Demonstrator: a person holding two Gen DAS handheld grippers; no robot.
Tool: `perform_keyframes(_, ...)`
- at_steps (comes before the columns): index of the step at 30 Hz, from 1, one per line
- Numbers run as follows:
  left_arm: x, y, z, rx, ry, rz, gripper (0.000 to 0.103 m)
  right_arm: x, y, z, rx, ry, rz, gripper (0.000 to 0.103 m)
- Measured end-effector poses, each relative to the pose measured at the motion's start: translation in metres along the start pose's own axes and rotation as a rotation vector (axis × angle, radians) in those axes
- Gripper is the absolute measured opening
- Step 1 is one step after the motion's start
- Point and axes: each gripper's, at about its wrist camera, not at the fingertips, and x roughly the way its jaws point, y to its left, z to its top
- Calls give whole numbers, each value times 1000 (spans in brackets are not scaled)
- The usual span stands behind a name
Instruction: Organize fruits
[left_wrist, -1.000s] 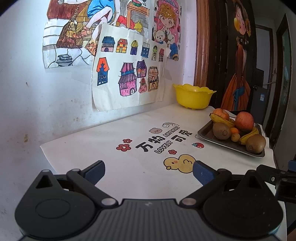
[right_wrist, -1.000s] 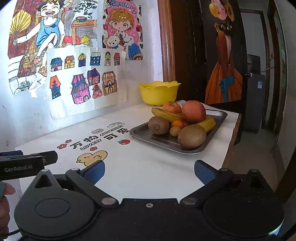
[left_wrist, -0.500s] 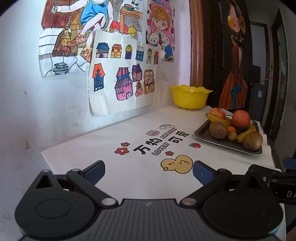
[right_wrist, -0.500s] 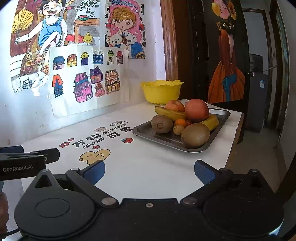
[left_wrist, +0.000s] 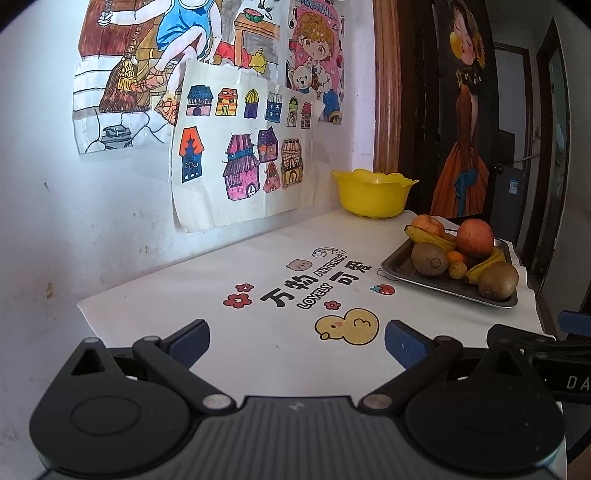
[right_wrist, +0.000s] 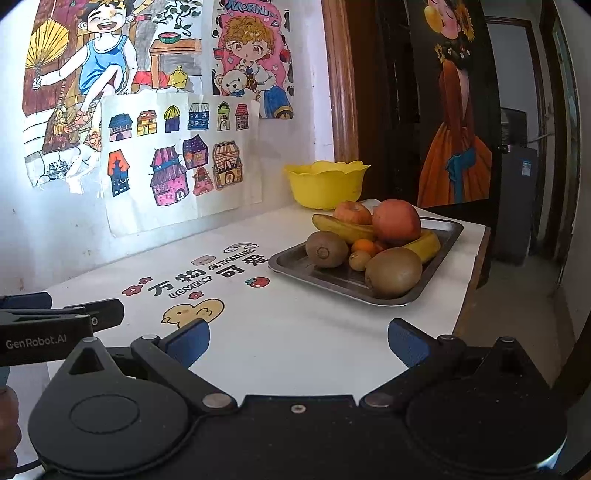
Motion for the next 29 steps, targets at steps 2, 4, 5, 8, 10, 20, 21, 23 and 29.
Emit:
perform_keyframes(2, 0, 0, 0, -2, 2, 2, 103, 0, 0, 0, -1, 0, 2, 102)
perform_keyframes(4, 1, 1, 0, -6, 5, 0, 103, 0, 0, 0, -1, 0, 2, 102)
perform_keyframes(5, 1, 1, 0, -7, 6, 1, 103, 0, 0, 0, -1, 0, 2, 102)
perform_keyframes(8, 1, 1, 0, -9, 6, 0, 103, 1, 0, 1, -1, 1, 6, 102)
perform_keyframes(10, 2, 1, 0, -11, 9, -1, 103, 1, 1, 1, 0, 0, 13, 102)
perform_keyframes(20, 2, 2, -2, -26, 17, -1, 103, 1, 1, 1, -1, 0, 12, 102)
perform_keyframes(21, 2, 2, -2, -27, 17, -4, 103, 1, 1, 1, 0, 1, 12, 102)
perform_keyframes(23, 2, 2, -2, -27, 19, -4, 103, 2, 1, 1, 0, 3, 14, 102)
perform_keyframes(29, 2, 1, -3, -29, 20, -5, 103, 2, 1, 1, -1, 2, 13, 102)
